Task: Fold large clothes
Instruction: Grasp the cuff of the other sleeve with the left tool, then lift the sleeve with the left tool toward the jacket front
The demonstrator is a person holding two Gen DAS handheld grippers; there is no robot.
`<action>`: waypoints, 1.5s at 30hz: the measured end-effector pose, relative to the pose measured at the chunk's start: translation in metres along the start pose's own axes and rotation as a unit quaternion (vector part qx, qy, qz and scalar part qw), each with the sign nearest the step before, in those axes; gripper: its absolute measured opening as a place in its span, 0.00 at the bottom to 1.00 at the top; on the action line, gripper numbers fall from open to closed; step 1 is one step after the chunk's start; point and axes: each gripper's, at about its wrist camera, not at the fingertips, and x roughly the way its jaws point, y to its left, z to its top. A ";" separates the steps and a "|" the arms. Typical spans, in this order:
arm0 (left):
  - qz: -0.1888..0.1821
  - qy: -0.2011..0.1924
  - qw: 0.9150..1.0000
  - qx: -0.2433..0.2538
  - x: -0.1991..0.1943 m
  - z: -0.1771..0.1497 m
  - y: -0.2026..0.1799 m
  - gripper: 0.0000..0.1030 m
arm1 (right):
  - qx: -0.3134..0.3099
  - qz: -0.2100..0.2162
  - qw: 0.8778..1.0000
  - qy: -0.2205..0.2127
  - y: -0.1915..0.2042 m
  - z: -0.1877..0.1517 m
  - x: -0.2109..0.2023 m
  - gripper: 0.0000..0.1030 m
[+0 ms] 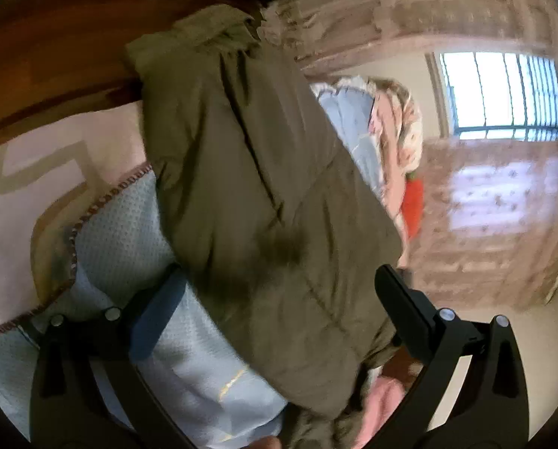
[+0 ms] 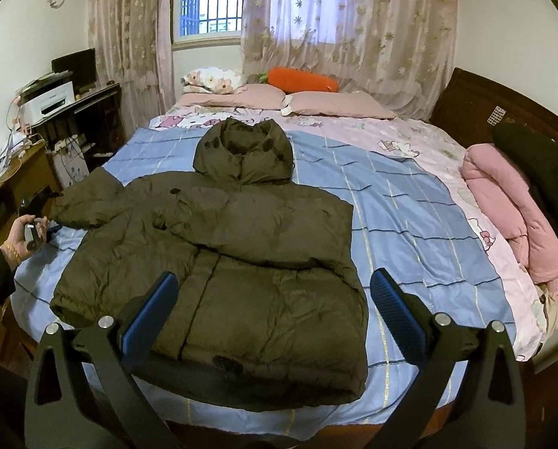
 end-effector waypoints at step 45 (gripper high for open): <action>0.148 -0.169 0.947 0.231 -0.012 0.022 -0.038 0.04 | -0.029 -0.001 0.999 0.025 0.016 -0.010 0.017 0.99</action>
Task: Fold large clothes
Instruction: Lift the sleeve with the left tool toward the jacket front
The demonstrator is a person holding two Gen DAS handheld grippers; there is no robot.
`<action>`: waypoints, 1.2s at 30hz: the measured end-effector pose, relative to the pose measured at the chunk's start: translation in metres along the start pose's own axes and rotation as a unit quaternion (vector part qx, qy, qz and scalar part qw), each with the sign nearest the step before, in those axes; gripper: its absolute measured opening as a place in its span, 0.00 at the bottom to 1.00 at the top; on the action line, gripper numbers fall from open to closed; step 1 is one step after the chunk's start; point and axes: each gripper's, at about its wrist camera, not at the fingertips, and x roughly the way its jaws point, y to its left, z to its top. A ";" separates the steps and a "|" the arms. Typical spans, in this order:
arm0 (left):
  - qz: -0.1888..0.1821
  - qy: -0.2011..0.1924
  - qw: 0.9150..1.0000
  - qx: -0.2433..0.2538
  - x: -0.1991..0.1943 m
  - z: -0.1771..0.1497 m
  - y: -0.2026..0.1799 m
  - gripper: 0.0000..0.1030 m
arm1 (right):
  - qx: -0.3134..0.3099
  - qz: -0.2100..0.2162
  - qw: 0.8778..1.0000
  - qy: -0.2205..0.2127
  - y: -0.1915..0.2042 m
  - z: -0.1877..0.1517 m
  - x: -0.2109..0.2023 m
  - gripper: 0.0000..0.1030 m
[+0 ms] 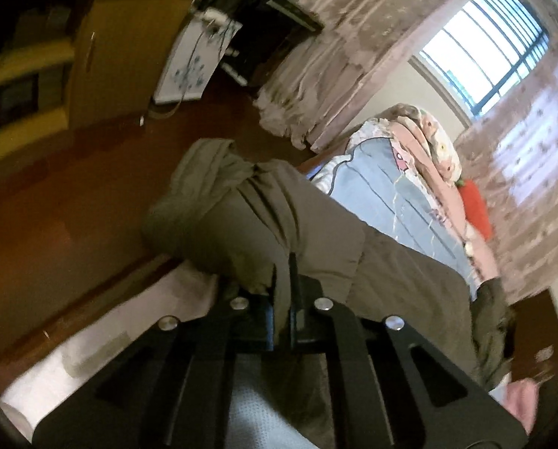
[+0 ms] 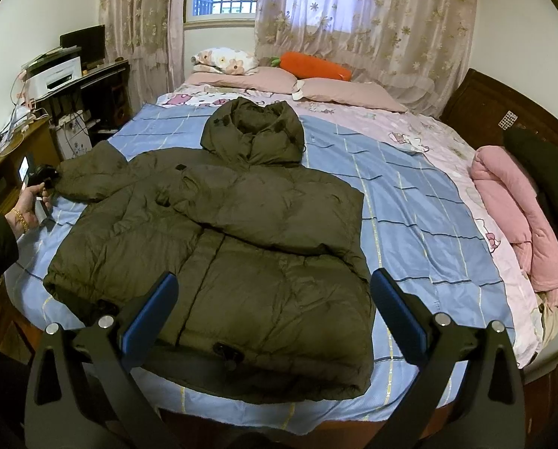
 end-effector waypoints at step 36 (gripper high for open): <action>0.076 -0.190 0.921 0.331 -0.153 -0.018 -0.199 0.04 | 0.054 0.012 0.997 -0.045 -0.028 0.000 -0.039 0.99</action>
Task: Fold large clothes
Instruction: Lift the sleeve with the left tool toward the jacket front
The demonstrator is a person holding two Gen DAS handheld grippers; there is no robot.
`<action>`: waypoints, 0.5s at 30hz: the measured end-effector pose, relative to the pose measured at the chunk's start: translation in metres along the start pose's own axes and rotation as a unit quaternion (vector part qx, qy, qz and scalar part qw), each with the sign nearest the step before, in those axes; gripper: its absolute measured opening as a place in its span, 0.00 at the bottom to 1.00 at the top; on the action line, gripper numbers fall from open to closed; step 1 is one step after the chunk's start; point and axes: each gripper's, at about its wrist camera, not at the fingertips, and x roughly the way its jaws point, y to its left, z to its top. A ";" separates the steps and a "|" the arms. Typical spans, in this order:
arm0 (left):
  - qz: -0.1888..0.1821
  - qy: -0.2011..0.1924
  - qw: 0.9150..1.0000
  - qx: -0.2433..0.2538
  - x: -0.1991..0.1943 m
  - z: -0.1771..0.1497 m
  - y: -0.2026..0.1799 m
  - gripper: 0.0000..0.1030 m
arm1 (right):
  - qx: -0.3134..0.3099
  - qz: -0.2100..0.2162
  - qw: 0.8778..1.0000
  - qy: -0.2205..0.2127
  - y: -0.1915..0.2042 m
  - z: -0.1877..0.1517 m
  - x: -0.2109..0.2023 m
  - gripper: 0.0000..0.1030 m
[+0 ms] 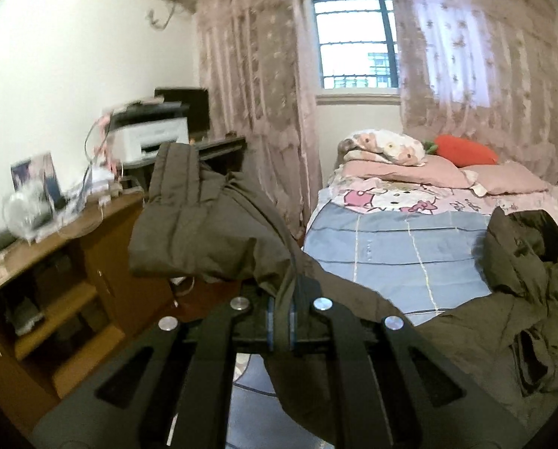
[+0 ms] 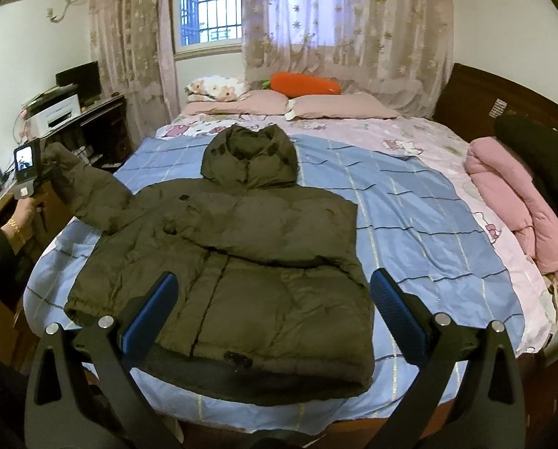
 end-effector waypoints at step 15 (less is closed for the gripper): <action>-0.039 -0.032 0.996 0.072 -0.058 0.049 -0.104 0.04 | 0.022 -0.010 1.000 -0.011 -0.022 -0.005 -0.010 0.99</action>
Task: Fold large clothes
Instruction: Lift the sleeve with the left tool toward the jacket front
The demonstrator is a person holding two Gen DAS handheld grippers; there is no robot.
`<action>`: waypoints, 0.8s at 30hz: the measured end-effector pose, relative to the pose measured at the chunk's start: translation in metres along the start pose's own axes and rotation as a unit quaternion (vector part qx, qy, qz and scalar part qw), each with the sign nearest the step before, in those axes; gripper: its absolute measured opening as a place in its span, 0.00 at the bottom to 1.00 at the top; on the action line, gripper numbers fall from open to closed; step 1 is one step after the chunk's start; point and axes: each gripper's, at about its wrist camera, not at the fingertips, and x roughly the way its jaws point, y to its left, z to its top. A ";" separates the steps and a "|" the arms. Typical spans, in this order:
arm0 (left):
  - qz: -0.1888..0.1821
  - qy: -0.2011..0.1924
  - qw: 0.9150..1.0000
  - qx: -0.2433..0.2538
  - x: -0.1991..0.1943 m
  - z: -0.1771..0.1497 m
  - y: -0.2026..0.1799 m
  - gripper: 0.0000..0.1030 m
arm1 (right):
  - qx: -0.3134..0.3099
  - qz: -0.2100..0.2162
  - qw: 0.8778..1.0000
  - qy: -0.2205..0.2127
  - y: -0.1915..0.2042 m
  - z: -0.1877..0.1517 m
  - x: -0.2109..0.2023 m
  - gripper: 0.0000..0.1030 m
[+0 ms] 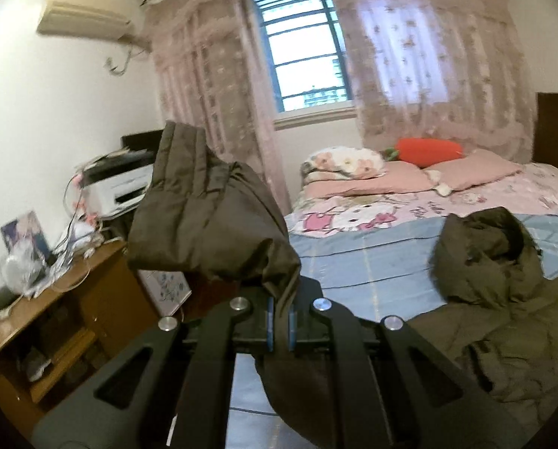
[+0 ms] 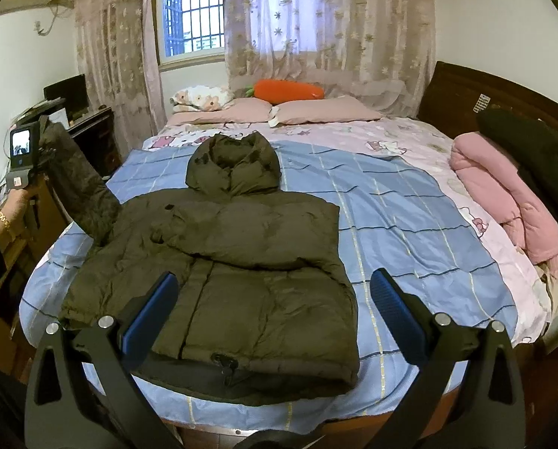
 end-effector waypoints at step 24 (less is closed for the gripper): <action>-0.124 0.032 0.983 0.134 -0.049 -0.019 -0.237 0.05 | 0.015 0.034 0.999 -0.008 -0.017 0.000 -0.014 0.99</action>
